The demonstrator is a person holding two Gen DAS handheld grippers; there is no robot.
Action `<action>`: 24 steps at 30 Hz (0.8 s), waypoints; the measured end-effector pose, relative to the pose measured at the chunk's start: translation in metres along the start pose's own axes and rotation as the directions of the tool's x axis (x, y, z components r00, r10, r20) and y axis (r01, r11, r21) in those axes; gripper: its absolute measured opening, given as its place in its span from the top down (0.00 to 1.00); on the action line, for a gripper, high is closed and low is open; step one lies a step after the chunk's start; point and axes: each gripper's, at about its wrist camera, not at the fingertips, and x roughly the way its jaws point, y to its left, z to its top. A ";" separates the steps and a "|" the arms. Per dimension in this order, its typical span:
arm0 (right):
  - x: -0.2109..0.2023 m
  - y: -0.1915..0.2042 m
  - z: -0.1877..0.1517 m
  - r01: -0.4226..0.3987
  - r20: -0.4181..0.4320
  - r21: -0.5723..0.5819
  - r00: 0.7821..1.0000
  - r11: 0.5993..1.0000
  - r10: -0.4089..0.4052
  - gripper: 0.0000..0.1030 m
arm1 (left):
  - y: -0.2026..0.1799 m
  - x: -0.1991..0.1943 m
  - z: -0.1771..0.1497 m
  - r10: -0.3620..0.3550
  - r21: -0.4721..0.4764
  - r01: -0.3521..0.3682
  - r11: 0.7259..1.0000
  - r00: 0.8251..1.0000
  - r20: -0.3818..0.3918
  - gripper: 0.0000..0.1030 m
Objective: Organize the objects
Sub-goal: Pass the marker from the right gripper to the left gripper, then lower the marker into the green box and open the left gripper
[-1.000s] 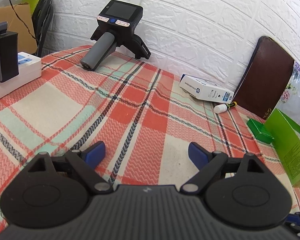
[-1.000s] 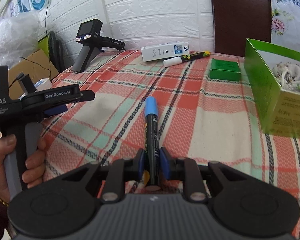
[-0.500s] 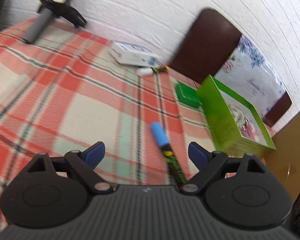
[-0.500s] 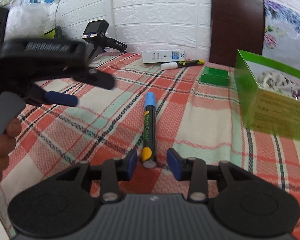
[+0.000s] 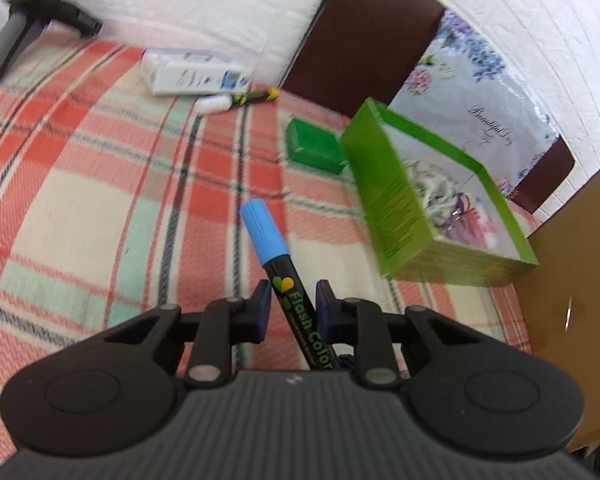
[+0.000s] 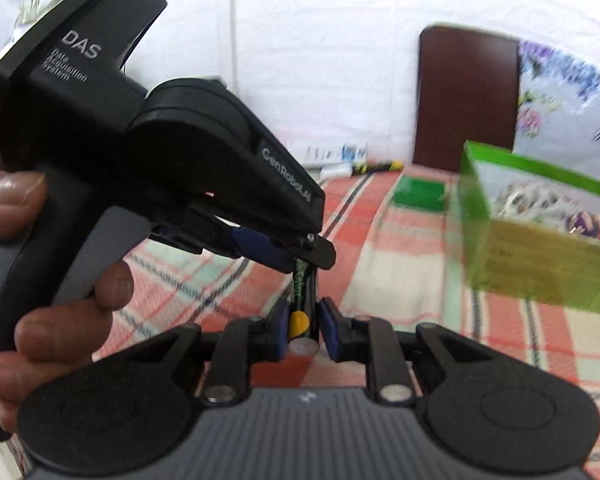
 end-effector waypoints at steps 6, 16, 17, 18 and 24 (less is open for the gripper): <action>-0.018 -0.035 0.012 0.082 0.111 0.045 0.990 0.996 -0.087 0.82 | -0.051 -0.005 0.030 -0.065 0.099 0.060 0.993 0.997 0.048 0.79; -0.018 -0.132 0.036 0.222 0.184 0.173 0.950 0.960 -0.253 0.83 | -0.161 0.043 0.071 -0.139 0.304 0.117 0.945 0.989 0.051 0.80; -0.017 -0.141 0.037 0.233 0.183 0.186 0.946 0.954 -0.267 0.83 | -0.170 0.051 0.074 -0.137 0.322 0.115 0.940 0.989 0.047 0.80; -0.013 -0.151 0.037 0.245 0.181 0.198 0.942 0.949 -0.281 0.83 | -0.179 0.060 0.077 -0.135 0.336 0.114 0.935 0.990 0.041 0.80; 0.021 -0.204 0.032 0.339 0.079 0.277 0.924 0.899 -0.373 0.60 | -0.210 0.118 0.076 -0.060 0.419 0.051 0.906 0.998 0.007 0.65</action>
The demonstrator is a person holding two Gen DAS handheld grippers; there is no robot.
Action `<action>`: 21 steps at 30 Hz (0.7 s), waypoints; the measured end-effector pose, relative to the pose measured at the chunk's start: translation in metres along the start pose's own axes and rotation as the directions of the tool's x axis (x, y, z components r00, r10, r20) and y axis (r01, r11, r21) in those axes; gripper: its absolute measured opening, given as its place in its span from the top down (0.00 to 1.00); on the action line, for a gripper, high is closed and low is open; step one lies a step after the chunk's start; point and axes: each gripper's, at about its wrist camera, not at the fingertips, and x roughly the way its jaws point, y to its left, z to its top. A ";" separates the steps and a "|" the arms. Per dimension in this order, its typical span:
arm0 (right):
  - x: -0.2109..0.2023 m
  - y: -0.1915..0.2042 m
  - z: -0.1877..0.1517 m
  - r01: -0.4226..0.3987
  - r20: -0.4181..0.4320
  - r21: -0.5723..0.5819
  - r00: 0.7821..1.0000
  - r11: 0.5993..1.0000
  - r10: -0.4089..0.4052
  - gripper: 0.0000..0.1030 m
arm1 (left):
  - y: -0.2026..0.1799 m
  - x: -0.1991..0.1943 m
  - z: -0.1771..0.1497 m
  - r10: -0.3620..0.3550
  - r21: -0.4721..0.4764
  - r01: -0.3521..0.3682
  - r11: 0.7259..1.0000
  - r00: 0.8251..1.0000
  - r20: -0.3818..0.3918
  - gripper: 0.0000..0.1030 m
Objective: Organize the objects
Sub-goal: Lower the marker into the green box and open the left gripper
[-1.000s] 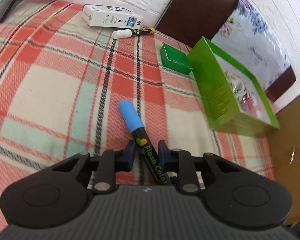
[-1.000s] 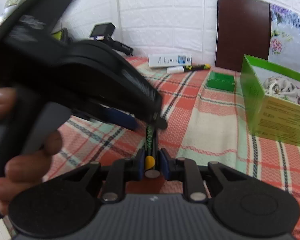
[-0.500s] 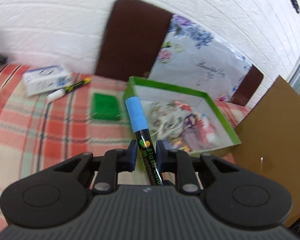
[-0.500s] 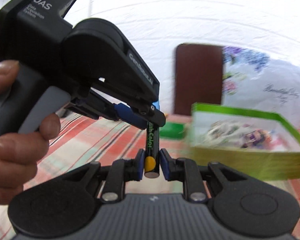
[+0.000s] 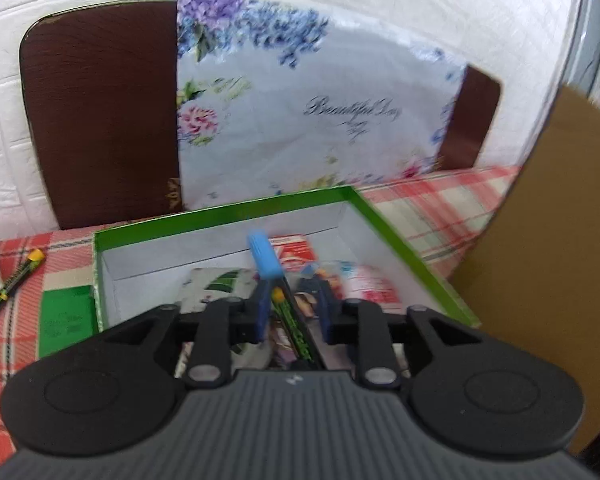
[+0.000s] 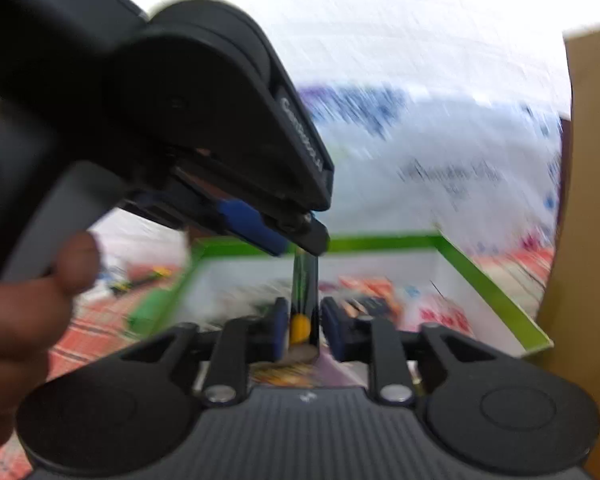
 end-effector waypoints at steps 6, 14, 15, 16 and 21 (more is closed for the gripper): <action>-0.010 -0.017 -0.010 0.017 0.028 0.074 0.999 0.997 -0.019 0.56 | 0.018 -0.005 -0.020 0.034 -0.033 -0.034 0.999 0.999 -0.006 0.64; -0.051 -0.018 -0.018 0.014 0.063 0.127 0.998 0.992 -0.022 0.53 | 0.028 -0.051 -0.042 0.108 -0.029 -0.107 0.994 0.994 0.033 0.57; -0.056 -0.019 -0.019 0.010 0.065 0.128 0.998 0.992 -0.018 0.52 | 0.029 -0.057 -0.047 0.119 -0.030 -0.118 0.993 0.992 0.033 0.57; -0.061 -0.017 -0.020 0.005 0.064 0.127 0.998 0.992 -0.013 0.52 | 0.029 -0.062 -0.051 0.128 -0.031 -0.127 0.991 0.991 0.030 0.57; -0.075 0.000 -0.027 -0.031 0.023 0.094 0.999 0.995 0.029 0.52 | 0.040 -0.083 -0.075 0.186 -0.035 -0.186 0.982 0.982 0.013 0.55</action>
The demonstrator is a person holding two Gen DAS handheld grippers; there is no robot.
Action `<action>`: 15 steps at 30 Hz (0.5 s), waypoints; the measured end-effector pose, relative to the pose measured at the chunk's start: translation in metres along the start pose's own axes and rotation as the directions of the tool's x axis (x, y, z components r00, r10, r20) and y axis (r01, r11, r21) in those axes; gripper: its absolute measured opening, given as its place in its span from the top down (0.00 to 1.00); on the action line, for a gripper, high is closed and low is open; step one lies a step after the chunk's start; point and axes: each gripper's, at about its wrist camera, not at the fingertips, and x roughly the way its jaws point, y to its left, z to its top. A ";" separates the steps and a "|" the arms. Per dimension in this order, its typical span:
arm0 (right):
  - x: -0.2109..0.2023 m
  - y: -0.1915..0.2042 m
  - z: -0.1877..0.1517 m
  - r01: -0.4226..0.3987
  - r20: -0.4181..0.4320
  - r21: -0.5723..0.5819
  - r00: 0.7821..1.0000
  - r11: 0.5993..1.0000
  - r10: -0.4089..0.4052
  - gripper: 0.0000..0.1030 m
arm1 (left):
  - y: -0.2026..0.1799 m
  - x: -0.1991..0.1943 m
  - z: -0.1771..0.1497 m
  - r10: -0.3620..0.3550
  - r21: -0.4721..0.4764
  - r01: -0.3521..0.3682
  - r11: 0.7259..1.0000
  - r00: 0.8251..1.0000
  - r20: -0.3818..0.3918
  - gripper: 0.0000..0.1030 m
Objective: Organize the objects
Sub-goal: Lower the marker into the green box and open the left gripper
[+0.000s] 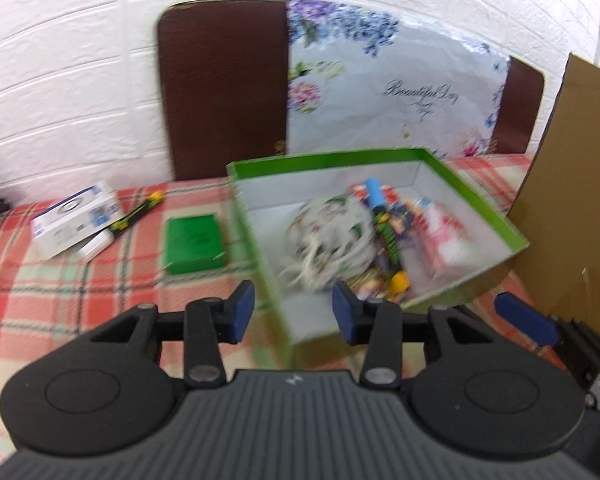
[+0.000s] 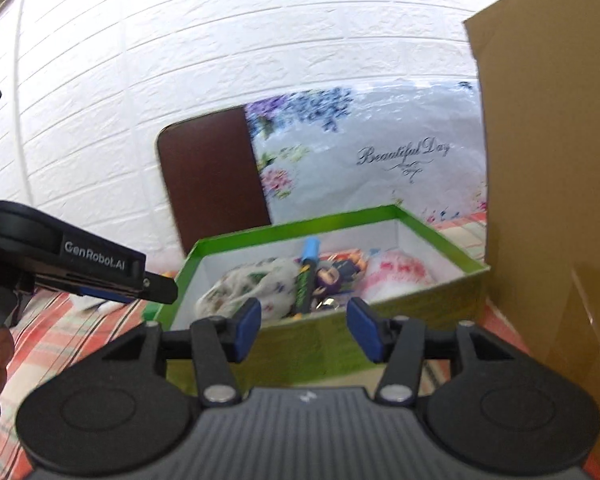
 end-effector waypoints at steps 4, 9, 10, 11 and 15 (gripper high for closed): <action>-0.006 0.023 -0.008 -0.053 -0.037 -0.041 0.998 0.998 0.052 0.52 | 0.022 -0.007 -0.015 0.069 -0.015 -0.069 0.997 0.997 -0.024 0.50; -0.010 0.059 -0.018 -0.136 -0.071 -0.103 0.989 0.985 0.129 0.50 | 0.054 -0.015 -0.034 0.154 -0.031 -0.156 0.987 0.987 -0.051 0.49; -0.010 0.065 -0.020 -0.149 -0.081 -0.119 0.987 0.982 0.140 0.50 | 0.061 -0.016 -0.037 0.162 -0.040 -0.165 0.986 0.985 -0.054 0.49; -0.010 0.071 -0.024 -0.159 -0.091 -0.138 0.985 0.978 0.147 0.50 | 0.067 -0.017 -0.041 0.171 -0.048 -0.174 0.984 0.984 -0.057 0.48; -0.009 0.085 -0.038 -0.184 -0.145 -0.165 0.976 0.969 0.161 0.50 | 0.085 -0.021 -0.059 0.202 -0.072 -0.207 0.976 0.977 -0.070 0.47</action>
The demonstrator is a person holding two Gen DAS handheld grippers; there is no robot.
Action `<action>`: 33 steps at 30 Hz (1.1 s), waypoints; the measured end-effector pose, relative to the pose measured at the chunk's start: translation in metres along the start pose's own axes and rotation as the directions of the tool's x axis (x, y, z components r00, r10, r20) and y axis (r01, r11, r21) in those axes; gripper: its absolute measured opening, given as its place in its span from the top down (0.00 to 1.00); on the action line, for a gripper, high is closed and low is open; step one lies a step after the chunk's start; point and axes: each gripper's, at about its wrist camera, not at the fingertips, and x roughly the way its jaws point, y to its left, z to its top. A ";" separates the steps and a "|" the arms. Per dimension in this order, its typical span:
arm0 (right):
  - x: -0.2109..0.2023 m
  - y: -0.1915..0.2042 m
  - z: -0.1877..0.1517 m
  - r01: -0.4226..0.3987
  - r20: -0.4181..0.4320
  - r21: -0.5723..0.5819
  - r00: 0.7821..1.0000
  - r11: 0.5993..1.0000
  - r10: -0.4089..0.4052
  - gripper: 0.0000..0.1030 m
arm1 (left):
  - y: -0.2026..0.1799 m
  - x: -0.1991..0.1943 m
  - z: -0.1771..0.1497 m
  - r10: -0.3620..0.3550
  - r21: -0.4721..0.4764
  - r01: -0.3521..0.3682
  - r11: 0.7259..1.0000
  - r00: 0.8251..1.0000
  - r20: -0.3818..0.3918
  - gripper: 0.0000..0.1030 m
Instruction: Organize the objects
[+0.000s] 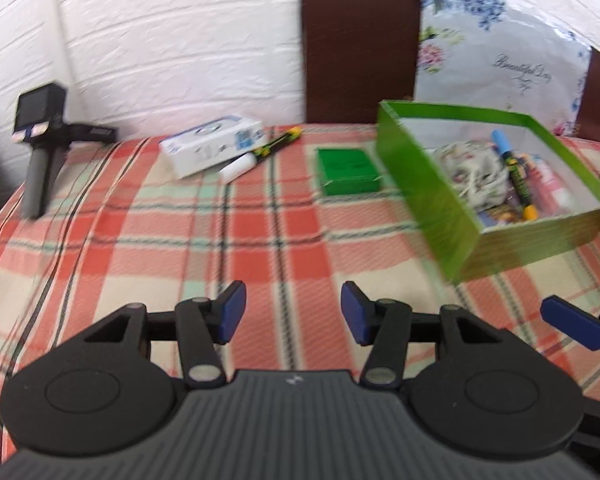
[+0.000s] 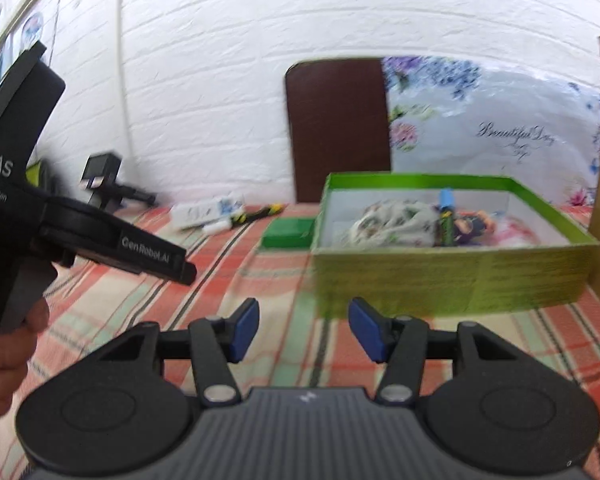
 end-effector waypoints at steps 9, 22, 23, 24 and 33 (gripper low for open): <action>0.007 0.009 -0.012 -0.012 -0.066 0.001 0.998 1.000 0.012 0.49 | 0.024 0.009 -0.024 0.036 -0.045 -0.036 0.998 0.999 -0.007 0.47; 0.011 0.008 -0.013 -0.007 -0.100 0.017 0.995 1.000 0.009 0.49 | 0.027 0.012 -0.029 0.025 -0.037 -0.025 0.999 1.000 0.007 0.46; 0.010 0.009 -0.010 -0.014 -0.099 0.025 0.995 1.000 0.017 0.49 | 0.027 0.010 -0.026 0.020 -0.045 -0.019 0.999 1.000 0.018 0.46; 0.006 0.009 -0.006 -0.030 -0.086 0.023 0.996 0.999 0.032 0.49 | 0.027 0.008 -0.022 0.015 -0.047 -0.014 0.999 0.999 0.033 0.46; 0.004 0.002 -0.002 -0.034 -0.058 0.021 0.998 0.999 0.035 0.48 | 0.022 0.008 -0.009 0.043 -0.035 -0.041 0.999 0.998 0.045 0.46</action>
